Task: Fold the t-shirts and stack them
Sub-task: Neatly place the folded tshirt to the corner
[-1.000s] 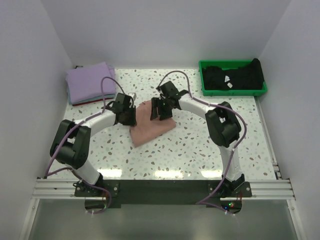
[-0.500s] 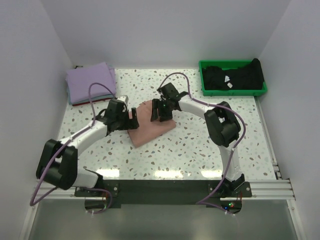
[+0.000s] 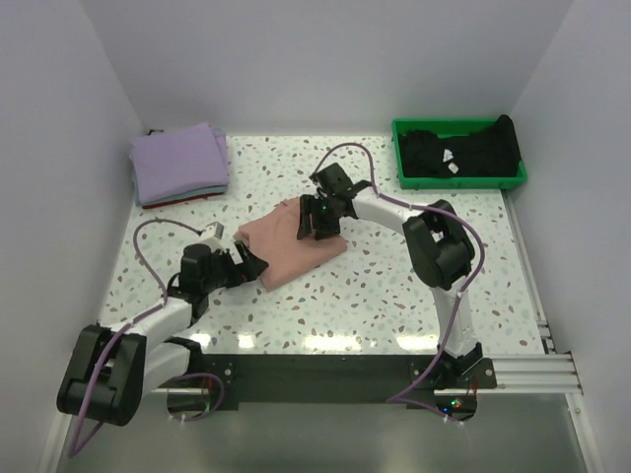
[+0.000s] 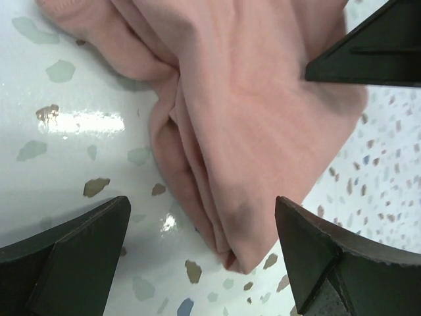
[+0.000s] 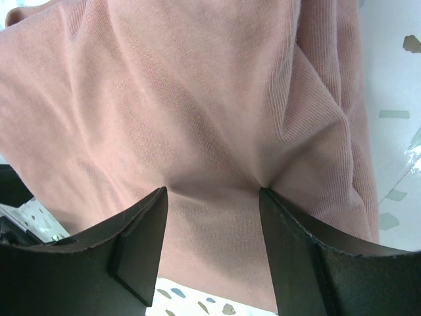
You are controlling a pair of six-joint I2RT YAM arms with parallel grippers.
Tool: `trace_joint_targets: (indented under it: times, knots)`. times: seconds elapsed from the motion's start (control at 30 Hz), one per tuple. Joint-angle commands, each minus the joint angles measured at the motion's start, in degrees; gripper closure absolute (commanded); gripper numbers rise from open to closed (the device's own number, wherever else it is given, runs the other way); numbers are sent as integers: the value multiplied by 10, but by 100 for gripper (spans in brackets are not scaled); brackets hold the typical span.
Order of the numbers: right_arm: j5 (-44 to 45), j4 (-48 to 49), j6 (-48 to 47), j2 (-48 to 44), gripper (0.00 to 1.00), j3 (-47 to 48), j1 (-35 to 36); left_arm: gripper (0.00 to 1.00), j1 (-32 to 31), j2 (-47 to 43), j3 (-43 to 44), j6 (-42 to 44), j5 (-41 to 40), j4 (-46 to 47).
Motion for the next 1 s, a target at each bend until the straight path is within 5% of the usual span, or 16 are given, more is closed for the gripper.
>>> trace_joint_targets:
  times: [0.0, 0.97]
  knots:
    - [14, -12, -2, -5, 38, -21, 2, 2, 29, 33, -61, -43, 49, 148]
    - [18, -19, 5, -40, 38, -32, 1, 1, 19, 421, -69, -169, 71, 504]
